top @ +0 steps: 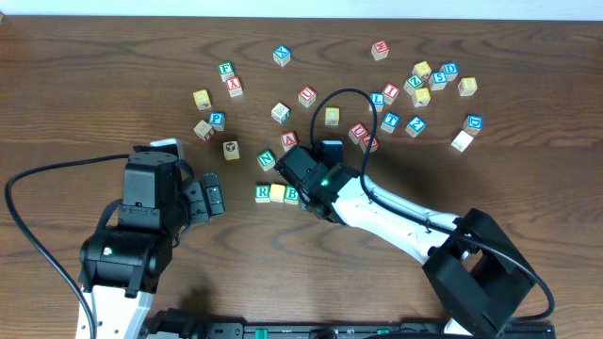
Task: Spell out ROBOT
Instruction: 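Open the right gripper to release the O block, then raise the open right gripper up off the yellow O block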
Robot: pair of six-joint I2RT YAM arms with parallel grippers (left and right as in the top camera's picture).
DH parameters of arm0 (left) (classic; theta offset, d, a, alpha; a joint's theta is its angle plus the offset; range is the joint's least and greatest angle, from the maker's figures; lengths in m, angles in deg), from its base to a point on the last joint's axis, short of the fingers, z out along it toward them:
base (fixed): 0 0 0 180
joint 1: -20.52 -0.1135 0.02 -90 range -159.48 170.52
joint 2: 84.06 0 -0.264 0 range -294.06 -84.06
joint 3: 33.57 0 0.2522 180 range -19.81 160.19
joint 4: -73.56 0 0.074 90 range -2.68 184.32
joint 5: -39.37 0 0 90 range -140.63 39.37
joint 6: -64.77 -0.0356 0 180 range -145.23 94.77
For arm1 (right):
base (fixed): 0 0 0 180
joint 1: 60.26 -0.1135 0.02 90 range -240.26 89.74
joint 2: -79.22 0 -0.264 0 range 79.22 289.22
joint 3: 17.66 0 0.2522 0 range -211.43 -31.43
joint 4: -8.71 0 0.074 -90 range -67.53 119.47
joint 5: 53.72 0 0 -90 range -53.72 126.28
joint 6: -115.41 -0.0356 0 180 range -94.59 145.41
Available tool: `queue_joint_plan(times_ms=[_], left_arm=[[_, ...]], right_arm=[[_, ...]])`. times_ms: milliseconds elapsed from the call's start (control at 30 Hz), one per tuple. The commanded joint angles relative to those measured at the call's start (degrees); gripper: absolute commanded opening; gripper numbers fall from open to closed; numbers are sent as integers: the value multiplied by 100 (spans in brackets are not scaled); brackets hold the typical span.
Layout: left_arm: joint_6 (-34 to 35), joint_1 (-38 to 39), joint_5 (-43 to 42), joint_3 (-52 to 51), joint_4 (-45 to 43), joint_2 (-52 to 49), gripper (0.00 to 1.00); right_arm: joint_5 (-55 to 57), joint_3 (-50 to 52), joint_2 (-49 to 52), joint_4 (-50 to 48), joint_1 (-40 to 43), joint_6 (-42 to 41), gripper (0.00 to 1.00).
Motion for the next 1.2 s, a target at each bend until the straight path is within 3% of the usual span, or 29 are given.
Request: queue_joint_plan(times_ms=[0,1167], left_arm=[[-70,-31,28,127,11,-2,100],[-70,-31,28,127,11,-2,100]], right_arm=[[37,166,-66,-61,-22,-101,1],[-107,483,-55,-708,-28,236,1]])
